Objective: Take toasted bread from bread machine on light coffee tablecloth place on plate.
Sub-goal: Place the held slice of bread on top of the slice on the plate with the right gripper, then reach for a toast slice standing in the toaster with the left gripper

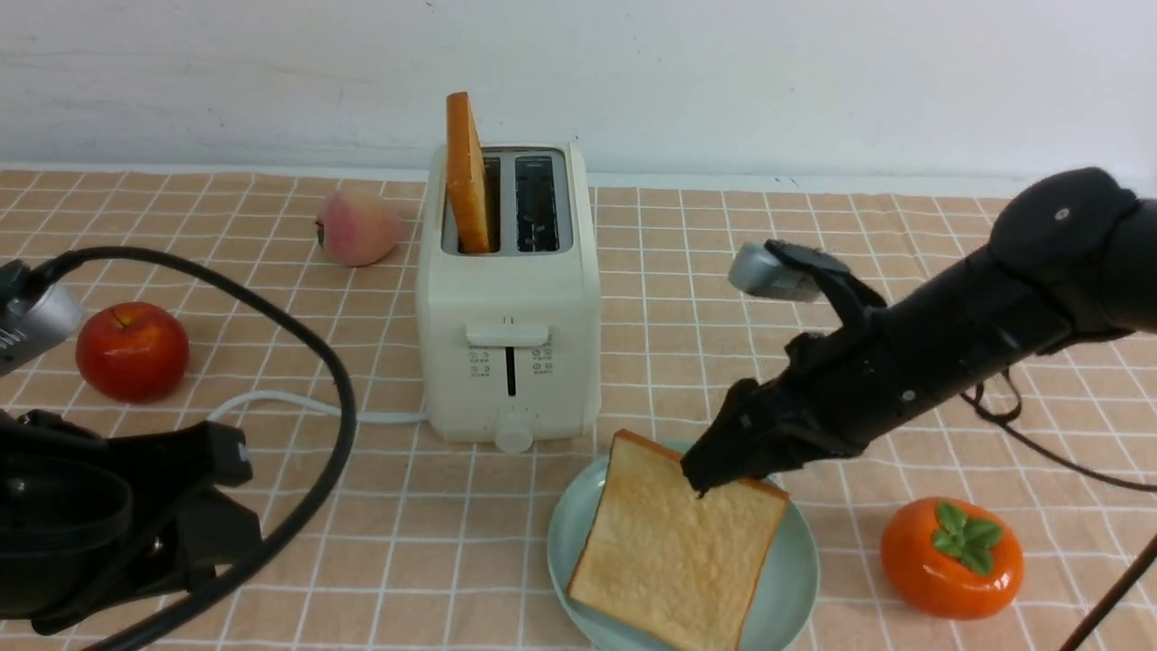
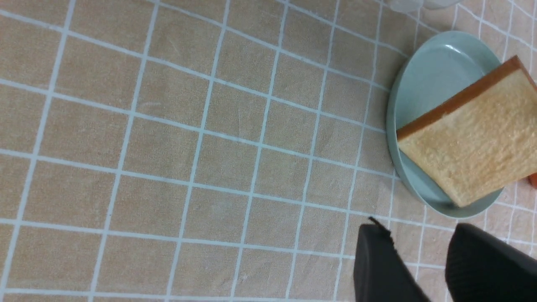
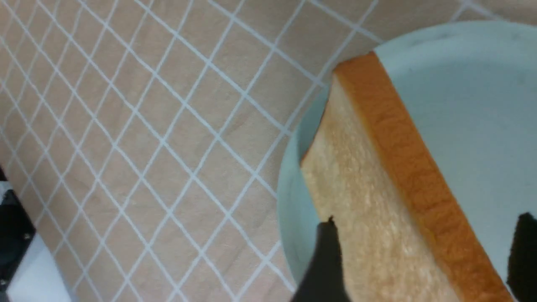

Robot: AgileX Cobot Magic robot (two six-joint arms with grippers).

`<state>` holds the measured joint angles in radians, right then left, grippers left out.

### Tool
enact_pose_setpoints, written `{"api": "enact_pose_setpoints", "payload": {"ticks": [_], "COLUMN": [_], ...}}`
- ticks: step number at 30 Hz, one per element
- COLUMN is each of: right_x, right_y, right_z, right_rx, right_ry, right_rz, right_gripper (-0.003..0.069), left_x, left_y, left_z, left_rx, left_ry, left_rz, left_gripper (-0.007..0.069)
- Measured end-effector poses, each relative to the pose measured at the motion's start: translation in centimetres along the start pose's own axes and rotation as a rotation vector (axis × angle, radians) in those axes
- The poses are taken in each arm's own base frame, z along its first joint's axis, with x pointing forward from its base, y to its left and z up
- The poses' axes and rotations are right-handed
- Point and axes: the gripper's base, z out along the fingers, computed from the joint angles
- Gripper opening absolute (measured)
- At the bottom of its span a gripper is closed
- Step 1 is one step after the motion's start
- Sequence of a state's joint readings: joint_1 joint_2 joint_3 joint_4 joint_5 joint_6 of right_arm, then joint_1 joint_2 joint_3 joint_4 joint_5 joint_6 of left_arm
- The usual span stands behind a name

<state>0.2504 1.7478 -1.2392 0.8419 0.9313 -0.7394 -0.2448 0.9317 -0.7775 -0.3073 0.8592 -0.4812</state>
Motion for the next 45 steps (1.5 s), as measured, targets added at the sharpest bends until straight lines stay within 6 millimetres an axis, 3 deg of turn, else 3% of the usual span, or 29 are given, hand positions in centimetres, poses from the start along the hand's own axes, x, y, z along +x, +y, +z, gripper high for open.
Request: {"api": "enact_pose_setpoints", "payload": {"ticks": [3, 4, 5, 7, 10, 15, 22, 24, 27, 30, 34, 40, 45], "right_x": [-1.7, -1.8, -2.6, -3.2, -3.9, -4.2, -4.3, -4.0, -3.6, -3.5, -2.9, -2.3, -2.1], "right_y": [-0.1, -0.1, 0.4, 1.2, 3.1, 6.1, 7.2, 7.2, 7.3, 7.7, 9.2, 10.6, 11.4], "right_z": [-3.8, -4.0, -5.7, -7.2, -9.5, -11.8, -12.4, -12.4, -12.9, -13.9, -14.6, -13.6, -12.9], "right_rx": [0.099, 0.102, 0.137, 0.156, 0.141, 0.03, -0.027, -0.021, 0.029, 0.109, 0.216, 0.311, 0.351], "right_ry": [-0.039, -0.04, -0.065, -0.09, -0.144, -0.238, -0.279, -0.248, -0.234, -0.264, -0.264, -0.195, -0.174], "right_rz": [-0.025, -0.025, -0.043, -0.067, -0.1, -0.161, -0.254, -0.269, -0.241, -0.204, -0.207, -0.196, -0.167], "right_gripper": [0.0666, 0.0668, 0.0676, 0.0673, 0.064, 0.0514, 0.0349, 0.0276, 0.0242, 0.0251, 0.03, 0.0386, 0.0463], "left_x": [-0.1, -0.1, -0.1, -0.1, -0.2, -0.6, -1.2, -2.0, -3.0, -4.4, -6.2, -8.3, -10.5], "left_y": [-0.1, -0.1, -0.2, -0.3, -0.9, -1.7, -2.4, -3.4, -4.3, -4.7, -4.8, -5.2, -5.6], "left_z": [0.0, 0.0, 0.0, 0.0, 0.0, -0.2, -0.8, -2.4, -4.2, -5.1, -4.7, -3.7, -2.1], "left_rx": [0.006, 0.008, 0.018, 0.038, 0.097, 0.186, 0.216, 0.212, 0.17, 0.089, -0.033, -0.105, -0.184], "left_ry": [-0.006, -0.007, -0.01, -0.008, -0.022, -0.069, -0.127, -0.161, -0.195, -0.219, -0.231, -0.254, -0.287], "left_rz": [-0.002, -0.003, -0.01, -0.025, -0.027, 0.06, 0.224, 0.305, 0.372, 0.369, 0.34, 0.283, 0.267], "left_gripper": [0.0239, 0.0239, 0.0239, 0.0239, 0.0239, 0.0239, 0.0239, 0.0239, 0.0239, 0.0239, 0.0239, 0.0241, 0.0306]}}
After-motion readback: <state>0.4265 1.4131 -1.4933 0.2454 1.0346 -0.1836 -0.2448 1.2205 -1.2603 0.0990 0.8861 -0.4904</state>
